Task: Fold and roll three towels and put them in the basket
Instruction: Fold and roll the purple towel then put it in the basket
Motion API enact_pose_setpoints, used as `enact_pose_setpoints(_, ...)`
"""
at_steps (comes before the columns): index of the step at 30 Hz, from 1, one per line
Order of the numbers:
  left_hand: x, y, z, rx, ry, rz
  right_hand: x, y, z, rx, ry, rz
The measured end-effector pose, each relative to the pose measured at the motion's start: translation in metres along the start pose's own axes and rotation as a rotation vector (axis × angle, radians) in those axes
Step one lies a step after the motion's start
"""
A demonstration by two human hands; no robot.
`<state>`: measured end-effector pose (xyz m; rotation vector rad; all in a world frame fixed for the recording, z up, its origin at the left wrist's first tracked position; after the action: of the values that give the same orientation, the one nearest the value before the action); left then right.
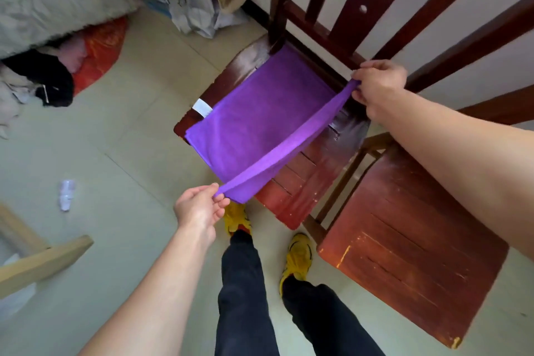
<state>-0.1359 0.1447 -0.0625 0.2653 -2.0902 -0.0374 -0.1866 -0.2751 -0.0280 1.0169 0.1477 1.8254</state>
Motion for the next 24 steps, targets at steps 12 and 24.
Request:
enact_pose_setpoints(12,-0.142,-0.027,-0.082,-0.012,0.164,-0.026,-0.045,-0.152,0.067,0.071,0.029,0.175)
enact_pose_setpoints(24,-0.112,-0.137,-0.121,-1.093,-0.592,0.64,-0.023,-0.2,0.005,0.36,-0.123,0.276)
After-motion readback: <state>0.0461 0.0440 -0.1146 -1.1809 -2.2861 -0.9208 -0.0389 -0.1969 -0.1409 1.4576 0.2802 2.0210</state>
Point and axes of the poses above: each hand's wrist, its own x-axis away from the middle knuckle, its own y-axis out of the back of the hand, z = x × y, the point moved 8 cm from there along -x, towards the middle knuckle, and after that the axes turned 15 degrees about x, right-handed, at the moved point
